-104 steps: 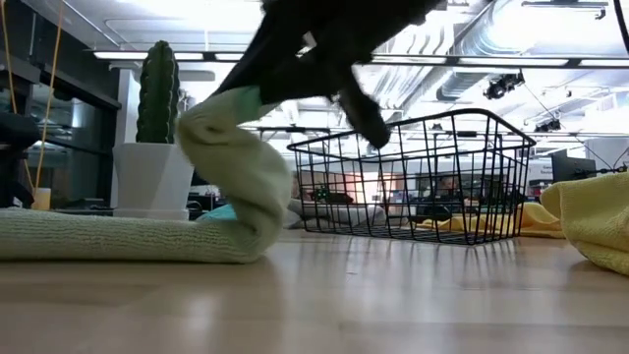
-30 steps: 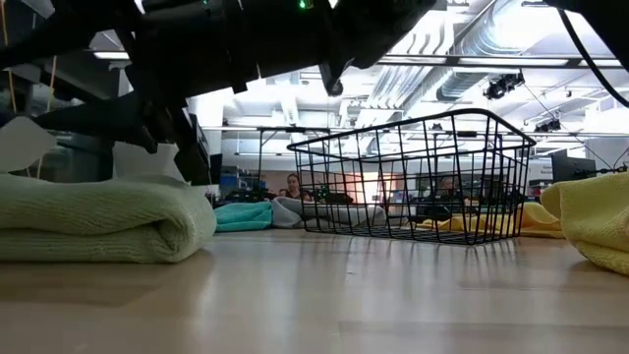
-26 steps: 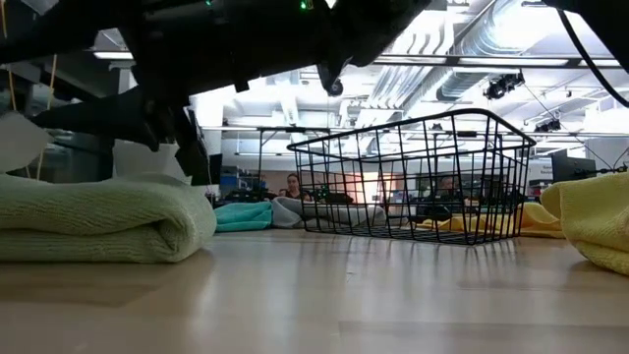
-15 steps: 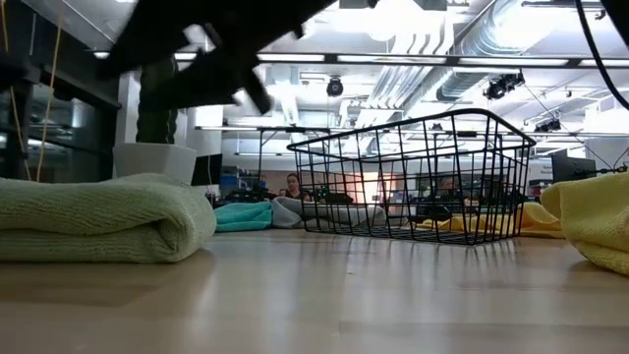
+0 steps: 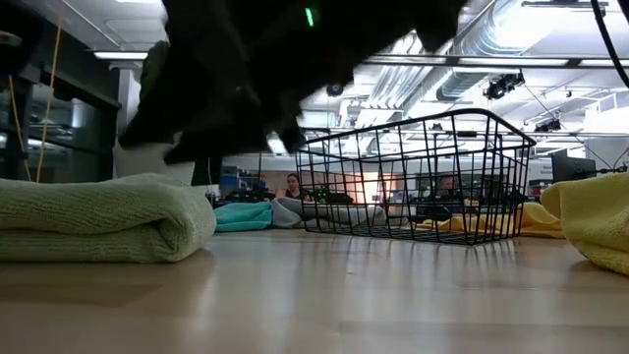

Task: Fold microfiber towels
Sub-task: Put the folded green microfiber towel into the black wire basket

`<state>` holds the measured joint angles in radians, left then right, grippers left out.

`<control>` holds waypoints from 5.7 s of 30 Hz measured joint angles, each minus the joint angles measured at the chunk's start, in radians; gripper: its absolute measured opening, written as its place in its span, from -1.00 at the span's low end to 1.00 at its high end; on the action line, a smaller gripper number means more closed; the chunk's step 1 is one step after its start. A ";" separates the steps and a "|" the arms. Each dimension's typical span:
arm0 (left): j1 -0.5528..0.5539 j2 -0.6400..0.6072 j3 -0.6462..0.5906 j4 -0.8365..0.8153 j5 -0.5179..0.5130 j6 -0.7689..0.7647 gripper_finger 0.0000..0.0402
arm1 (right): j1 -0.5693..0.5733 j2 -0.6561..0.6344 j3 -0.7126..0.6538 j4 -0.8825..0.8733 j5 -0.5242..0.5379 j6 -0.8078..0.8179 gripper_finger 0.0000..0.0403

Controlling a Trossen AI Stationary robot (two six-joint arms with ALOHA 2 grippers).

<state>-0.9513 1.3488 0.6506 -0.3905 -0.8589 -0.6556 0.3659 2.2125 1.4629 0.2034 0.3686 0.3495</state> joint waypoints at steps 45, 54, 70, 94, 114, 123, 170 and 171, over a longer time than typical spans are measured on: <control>0.138 0.206 0.000 -0.141 0.181 -0.022 -1.00 | -0.002 -0.111 -0.054 -0.256 -0.118 0.945 0.01; 0.138 0.206 0.000 -0.159 0.189 -0.022 -1.00 | -0.041 -0.034 -0.054 -0.239 -0.151 1.095 0.01; 0.139 0.206 0.000 -0.161 0.182 -0.022 -1.00 | -0.035 0.035 -0.050 -0.045 -0.141 1.116 0.01; 0.122 0.192 0.044 -0.153 0.218 0.005 -1.00 | -0.050 0.018 -0.052 -0.026 -0.137 0.769 -0.95; -0.062 0.022 0.167 -0.190 -0.037 0.015 -1.00 | -0.272 -0.603 -0.042 -0.839 -0.140 0.204 -1.00; -0.044 0.025 0.167 -0.190 -0.019 0.017 -1.00 | -0.427 -0.588 -0.043 -0.903 -0.242 0.002 -1.00; -0.044 0.025 0.167 -0.188 0.040 0.005 -1.00 | -0.673 -0.567 -0.043 -1.247 -0.018 0.169 -1.00; -0.044 0.025 0.167 -0.188 0.041 0.005 -1.00 | -0.676 -0.553 -0.043 -1.259 -0.021 0.169 -1.00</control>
<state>-0.9951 1.3743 0.8173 -0.5781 -0.8174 -0.6510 -0.3097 1.6591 1.4200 -1.0561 0.3472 0.5182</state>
